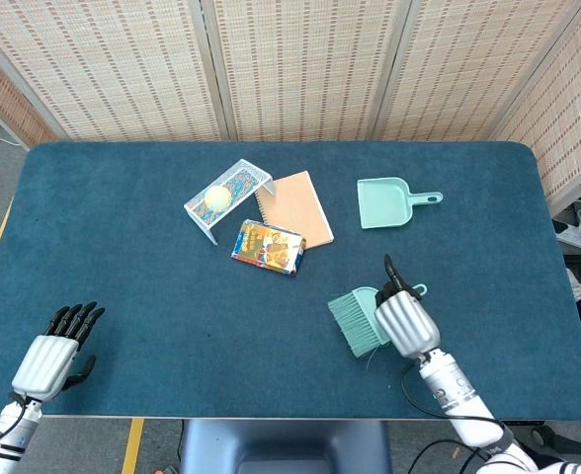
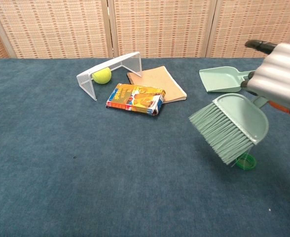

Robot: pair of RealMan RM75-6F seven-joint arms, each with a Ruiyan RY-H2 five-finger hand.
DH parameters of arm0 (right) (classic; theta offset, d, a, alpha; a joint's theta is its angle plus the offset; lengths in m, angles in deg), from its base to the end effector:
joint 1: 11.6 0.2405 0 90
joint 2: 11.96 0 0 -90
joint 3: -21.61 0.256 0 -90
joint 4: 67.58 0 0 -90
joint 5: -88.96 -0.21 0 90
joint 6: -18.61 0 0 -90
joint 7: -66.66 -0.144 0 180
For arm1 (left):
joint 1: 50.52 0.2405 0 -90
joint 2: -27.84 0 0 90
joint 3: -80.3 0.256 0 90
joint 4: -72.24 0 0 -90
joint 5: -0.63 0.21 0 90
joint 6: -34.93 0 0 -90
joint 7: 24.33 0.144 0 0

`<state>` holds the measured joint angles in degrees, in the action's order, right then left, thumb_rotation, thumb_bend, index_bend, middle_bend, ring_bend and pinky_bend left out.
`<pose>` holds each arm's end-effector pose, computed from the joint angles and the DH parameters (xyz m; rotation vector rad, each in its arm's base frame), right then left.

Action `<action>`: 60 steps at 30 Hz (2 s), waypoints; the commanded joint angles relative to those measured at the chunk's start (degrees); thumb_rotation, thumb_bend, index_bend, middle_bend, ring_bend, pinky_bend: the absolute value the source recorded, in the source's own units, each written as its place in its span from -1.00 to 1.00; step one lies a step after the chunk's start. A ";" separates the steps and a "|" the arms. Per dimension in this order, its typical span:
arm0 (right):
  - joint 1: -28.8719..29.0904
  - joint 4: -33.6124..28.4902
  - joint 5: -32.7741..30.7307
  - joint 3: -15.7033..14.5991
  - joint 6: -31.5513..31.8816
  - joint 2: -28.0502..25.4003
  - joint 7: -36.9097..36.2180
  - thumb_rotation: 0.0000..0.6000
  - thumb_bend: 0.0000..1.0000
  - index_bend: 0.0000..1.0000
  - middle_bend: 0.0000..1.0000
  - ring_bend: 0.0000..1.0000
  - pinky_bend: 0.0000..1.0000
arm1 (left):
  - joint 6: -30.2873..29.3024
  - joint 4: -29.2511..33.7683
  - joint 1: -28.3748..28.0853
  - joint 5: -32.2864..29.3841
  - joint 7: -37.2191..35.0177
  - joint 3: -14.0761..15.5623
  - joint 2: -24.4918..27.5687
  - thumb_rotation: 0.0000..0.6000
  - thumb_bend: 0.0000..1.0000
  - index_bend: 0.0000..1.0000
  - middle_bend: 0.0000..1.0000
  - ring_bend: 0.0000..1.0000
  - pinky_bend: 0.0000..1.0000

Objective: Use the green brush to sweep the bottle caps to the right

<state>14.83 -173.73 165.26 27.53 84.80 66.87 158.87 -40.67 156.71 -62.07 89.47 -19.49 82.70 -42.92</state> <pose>-0.1605 -0.2526 0.0346 1.9024 0.2038 0.2456 -0.3162 0.1964 0.0975 -1.6777 -0.8907 -0.7635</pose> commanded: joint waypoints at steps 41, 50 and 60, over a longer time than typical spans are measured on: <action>15.21 10.51 -32.73 -6.09 19.95 14.16 27.40 1.00 0.31 0.90 0.81 0.25 -1.00 | 0.25 -0.36 -0.16 0.06 -0.03 0.26 -0.11 1.00 -0.10 -1.00 -1.00 -1.00 -0.85; 13.47 14.42 -32.68 -9.88 19.80 11.09 22.70 1.00 0.32 0.90 0.81 0.25 -1.00 | 0.42 -0.20 -0.17 -0.03 0.94 0.33 -0.41 1.00 -0.10 -1.00 -1.00 -1.00 -0.85; 11.10 18.51 -32.91 -12.73 19.51 6.74 18.49 1.00 0.31 0.90 0.81 0.25 -1.00 | 0.89 -0.31 -0.25 -0.19 1.95 0.49 -0.89 1.00 -0.10 -1.00 -1.00 -1.00 -0.85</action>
<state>26.46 -155.82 132.48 15.33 104.51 74.23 178.02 -39.81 156.41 -62.30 89.29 -17.56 83.19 -43.79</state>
